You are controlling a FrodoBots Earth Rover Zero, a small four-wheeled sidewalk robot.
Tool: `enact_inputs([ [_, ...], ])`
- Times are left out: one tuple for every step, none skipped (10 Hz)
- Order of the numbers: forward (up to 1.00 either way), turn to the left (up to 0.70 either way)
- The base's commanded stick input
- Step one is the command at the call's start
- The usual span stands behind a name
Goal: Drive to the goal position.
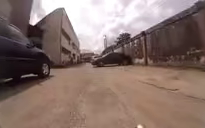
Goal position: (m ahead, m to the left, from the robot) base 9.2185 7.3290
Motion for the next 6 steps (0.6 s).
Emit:
enact_inputs([
  [0.5,0.0],
  [0.5,0.0],
  [0.5,0.0],
  [0.5,0.0],
  [0.5,0.0],
  [0.5,0.0],
])
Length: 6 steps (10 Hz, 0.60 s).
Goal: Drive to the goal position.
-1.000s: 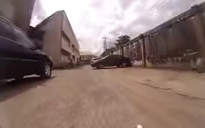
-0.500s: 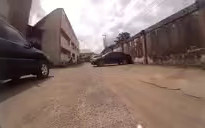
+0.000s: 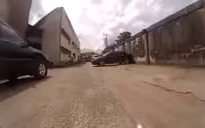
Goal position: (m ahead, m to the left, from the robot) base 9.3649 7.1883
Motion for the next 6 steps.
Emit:
enact_inputs([
  [0.5,0.0],
  [0.5,0.0],
  [0.5,0.0],
  [0.5,0.22],
  [0.5,0.47],
  [0.5,0.5],
])
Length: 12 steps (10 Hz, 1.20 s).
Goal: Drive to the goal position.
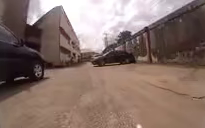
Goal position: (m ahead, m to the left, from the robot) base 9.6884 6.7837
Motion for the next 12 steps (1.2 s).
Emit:
enact_inputs([
  [0.5,0.5],
  [0.5,0.0],
  [0.5,0.0],
  [0.5,0.0],
  [0.5,0.0],
  [0.5,0.0],
  [0.5,0.07],
  [0.5,0.35],
  [0.5,0.37],
  [0.5,0.09],
  [0.5,0.17],
  [0.5,0.44],
])
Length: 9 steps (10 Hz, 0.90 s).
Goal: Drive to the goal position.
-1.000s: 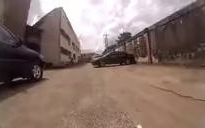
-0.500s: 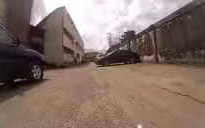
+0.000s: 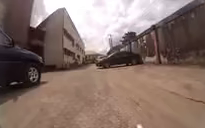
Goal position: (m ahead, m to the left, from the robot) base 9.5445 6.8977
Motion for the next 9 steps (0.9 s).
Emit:
enact_inputs([
  [0.5,0.3],
  [0.5,0.04],
  [0.5,0.0],
  [0.5,0.0],
  [0.5,0.0],
  [0.5,0.0],
  [0.5,0.0],
  [0.5,0.0],
  [0.5,0.0],
])
